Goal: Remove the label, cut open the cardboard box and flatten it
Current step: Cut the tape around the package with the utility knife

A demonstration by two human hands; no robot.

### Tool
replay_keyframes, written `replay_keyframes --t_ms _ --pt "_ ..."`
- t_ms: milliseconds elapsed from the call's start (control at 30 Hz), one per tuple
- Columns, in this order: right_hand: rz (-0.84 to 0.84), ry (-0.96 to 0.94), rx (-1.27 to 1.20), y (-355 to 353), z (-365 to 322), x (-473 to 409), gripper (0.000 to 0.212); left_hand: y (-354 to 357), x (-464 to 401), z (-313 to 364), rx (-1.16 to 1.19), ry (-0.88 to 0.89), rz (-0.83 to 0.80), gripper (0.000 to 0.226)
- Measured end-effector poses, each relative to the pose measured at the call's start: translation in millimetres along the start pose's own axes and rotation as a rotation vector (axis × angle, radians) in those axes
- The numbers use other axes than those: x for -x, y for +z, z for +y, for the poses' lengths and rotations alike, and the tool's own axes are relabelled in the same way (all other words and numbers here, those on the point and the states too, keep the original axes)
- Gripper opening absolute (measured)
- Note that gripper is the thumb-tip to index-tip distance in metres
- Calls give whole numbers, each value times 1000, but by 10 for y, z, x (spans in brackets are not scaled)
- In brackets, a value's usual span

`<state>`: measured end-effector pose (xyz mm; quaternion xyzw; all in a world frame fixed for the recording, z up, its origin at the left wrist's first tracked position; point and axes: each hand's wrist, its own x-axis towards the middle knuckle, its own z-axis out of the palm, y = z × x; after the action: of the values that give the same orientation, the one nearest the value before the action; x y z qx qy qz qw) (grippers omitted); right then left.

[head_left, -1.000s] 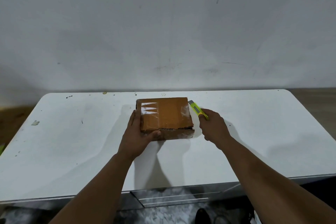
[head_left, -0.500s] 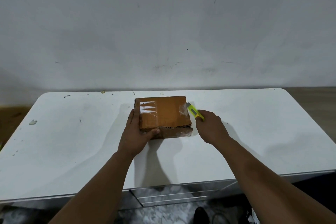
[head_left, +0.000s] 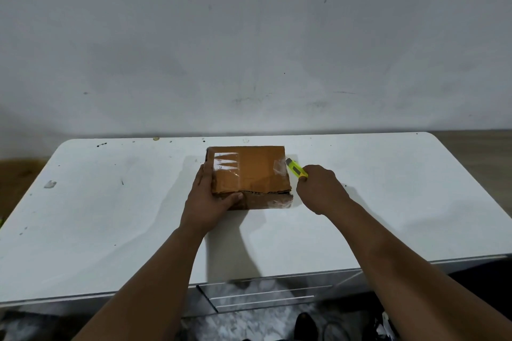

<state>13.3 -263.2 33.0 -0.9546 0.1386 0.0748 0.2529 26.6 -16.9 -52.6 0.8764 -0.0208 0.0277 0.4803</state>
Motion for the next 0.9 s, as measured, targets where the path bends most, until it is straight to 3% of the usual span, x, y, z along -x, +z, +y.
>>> replay_keyframes --t_ms 267,500,767,900 --pt "-22 3 -38 -24 -55 18 21 1 -4 12 -13 18 -14 114" --pt "-151 62 -47 -270 -163 83 10 26 2 31 -32 11 16 113" --pt "-63 9 -41 -117 -141 71 19 7 8 44 -49 27 0 116" --pt "-112 26 37 -240 -161 59 7 60 -23 32 -66 -5 26 113"
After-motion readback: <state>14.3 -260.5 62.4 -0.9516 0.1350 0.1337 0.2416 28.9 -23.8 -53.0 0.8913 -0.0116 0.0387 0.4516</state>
